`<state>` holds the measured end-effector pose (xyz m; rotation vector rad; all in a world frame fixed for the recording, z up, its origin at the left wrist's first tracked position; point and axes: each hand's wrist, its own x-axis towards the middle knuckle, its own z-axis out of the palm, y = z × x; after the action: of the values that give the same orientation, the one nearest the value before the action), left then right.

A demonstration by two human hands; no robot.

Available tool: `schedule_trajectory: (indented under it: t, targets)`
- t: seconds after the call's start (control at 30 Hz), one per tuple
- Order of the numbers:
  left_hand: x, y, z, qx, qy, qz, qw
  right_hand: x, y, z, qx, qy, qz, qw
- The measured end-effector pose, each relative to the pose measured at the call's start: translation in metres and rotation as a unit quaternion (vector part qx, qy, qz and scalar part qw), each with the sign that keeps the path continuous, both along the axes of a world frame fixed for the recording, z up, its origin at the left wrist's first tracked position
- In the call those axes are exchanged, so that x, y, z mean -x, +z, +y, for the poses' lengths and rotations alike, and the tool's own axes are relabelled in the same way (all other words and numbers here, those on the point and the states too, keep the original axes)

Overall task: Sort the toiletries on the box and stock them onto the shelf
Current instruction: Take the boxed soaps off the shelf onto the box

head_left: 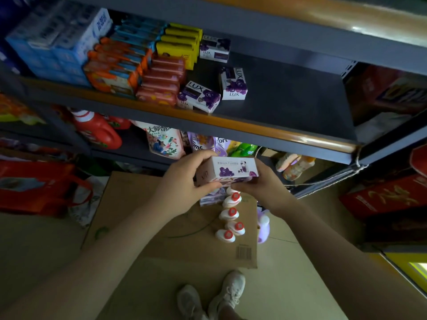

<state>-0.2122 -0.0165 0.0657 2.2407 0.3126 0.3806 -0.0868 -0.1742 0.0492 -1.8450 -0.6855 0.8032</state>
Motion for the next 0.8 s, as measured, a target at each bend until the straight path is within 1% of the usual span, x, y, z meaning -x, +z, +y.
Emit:
schedule_trajectory:
  t: [0.07,0.13,0.2,0.23,0.3,0.33,0.4,0.43,0.47,0.57,0.63,0.7,0.73,0.8]
  targets:
    - [-0.001,-0.008,0.0,-0.025,0.016,-0.002,1.0,-0.003,0.0,-0.002,-0.01,-0.002,-0.001,1.0]
    - [-0.003,-0.017,0.0,-0.032,0.03,0.006,0.999,-0.009,0.005,-0.004,-0.009,-0.009,-0.021,1.0]
    - [-0.006,-0.027,0.0,-0.001,0.054,0.033,0.998,-0.012,0.009,-0.004,0.005,-0.004,-0.085,0.996]
    - [-0.008,-0.032,0.0,0.027,0.064,0.05,0.996,-0.013,0.011,-0.003,0.003,0.008,-0.146,0.989]
    - [-0.013,-0.042,-0.003,0.101,0.05,0.066,0.991,-0.012,0.013,0.0,-0.034,0.042,-0.29,0.956]
    - [-0.016,-0.048,-0.006,0.146,0.037,0.07,0.986,-0.011,0.013,0.002,-0.055,0.056,-0.338,0.938]
    - [-0.021,-0.054,-0.014,0.267,0.033,0.069,0.961,-0.01,0.013,0.005,-0.085,0.072,-0.381,0.918]
    - [-0.023,-0.056,-0.018,0.335,0.04,0.066,0.939,-0.01,0.014,0.006,-0.094,0.076,-0.38,0.917]
    - [-0.023,-0.06,-0.022,0.389,0.042,0.064,0.918,-0.011,0.016,0.006,-0.092,0.073,-0.36,0.926]
    - [-0.027,-0.069,-0.03,0.492,0.016,0.092,0.866,-0.02,0.021,0.002,-0.047,0.049,-0.267,0.961]
    - [-0.034,-0.067,-0.038,0.548,0.036,0.109,0.829,-0.032,0.022,-0.003,-0.017,0.035,-0.219,0.975]
    - [-0.046,-0.061,-0.044,0.602,0.103,0.136,0.78,-0.043,0.023,-0.009,-0.004,0.033,-0.17,0.985]
    - [-0.05,-0.064,-0.045,0.613,0.116,0.143,0.768,-0.047,0.022,-0.01,0.001,0.03,-0.162,0.986]
    - [-0.054,-0.057,-0.048,0.639,0.085,0.159,0.747,-0.053,0.02,-0.011,0.022,0.007,-0.156,0.988]
